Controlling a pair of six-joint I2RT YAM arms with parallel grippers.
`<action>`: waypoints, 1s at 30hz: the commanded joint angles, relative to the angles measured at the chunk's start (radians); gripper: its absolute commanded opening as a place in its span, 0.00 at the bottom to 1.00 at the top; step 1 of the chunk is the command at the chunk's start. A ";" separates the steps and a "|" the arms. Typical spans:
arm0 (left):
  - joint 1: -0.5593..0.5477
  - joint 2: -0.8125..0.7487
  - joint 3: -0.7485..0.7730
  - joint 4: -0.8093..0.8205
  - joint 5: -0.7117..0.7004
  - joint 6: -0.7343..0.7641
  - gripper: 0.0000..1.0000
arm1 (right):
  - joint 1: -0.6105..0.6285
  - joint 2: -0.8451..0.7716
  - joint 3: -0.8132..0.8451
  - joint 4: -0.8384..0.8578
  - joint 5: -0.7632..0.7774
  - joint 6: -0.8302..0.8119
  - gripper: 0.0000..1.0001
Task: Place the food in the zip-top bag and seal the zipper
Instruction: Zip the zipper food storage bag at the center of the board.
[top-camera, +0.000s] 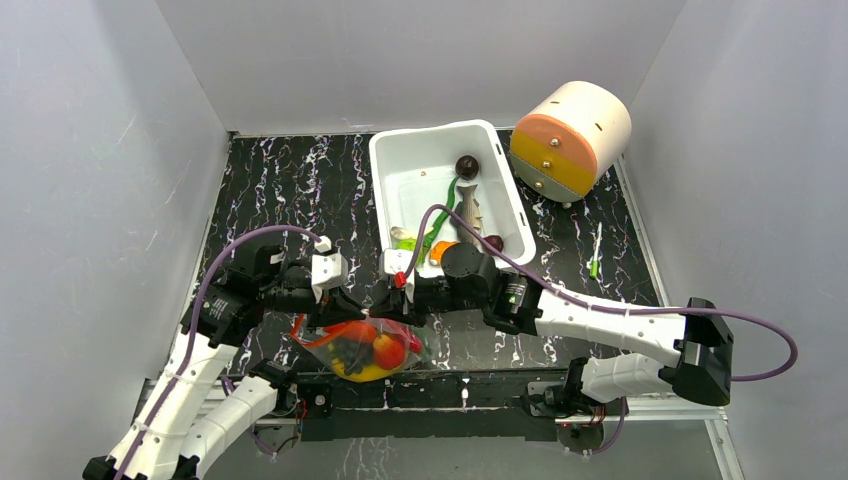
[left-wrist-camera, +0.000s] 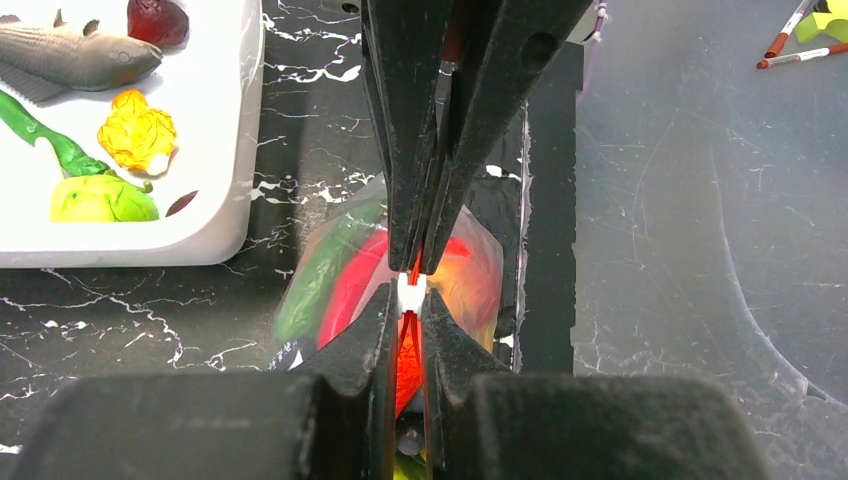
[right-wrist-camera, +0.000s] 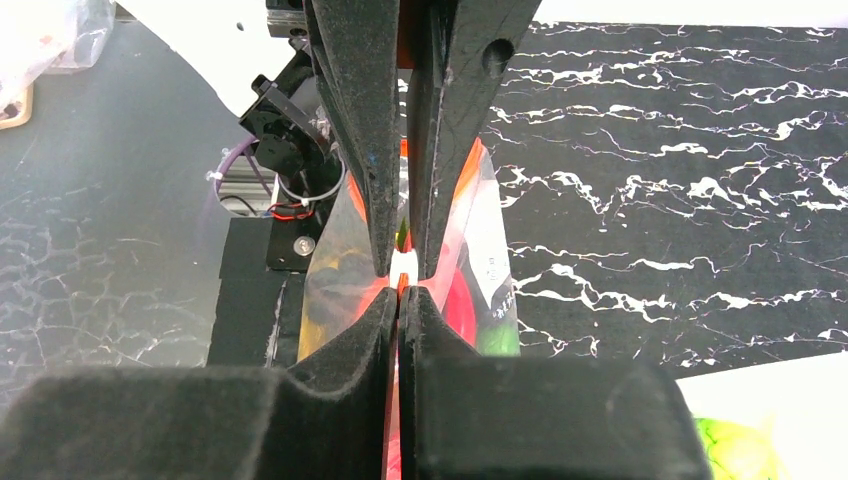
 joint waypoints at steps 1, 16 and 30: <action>0.002 -0.004 0.005 0.011 0.049 0.022 0.00 | 0.001 -0.011 0.047 0.061 -0.007 0.003 0.00; 0.002 -0.023 -0.006 -0.005 -0.035 0.014 0.00 | 0.001 -0.112 -0.066 0.181 0.213 0.019 0.00; 0.001 0.005 0.020 -0.042 -0.030 0.051 0.00 | 0.001 -0.197 -0.115 0.170 0.260 0.015 0.00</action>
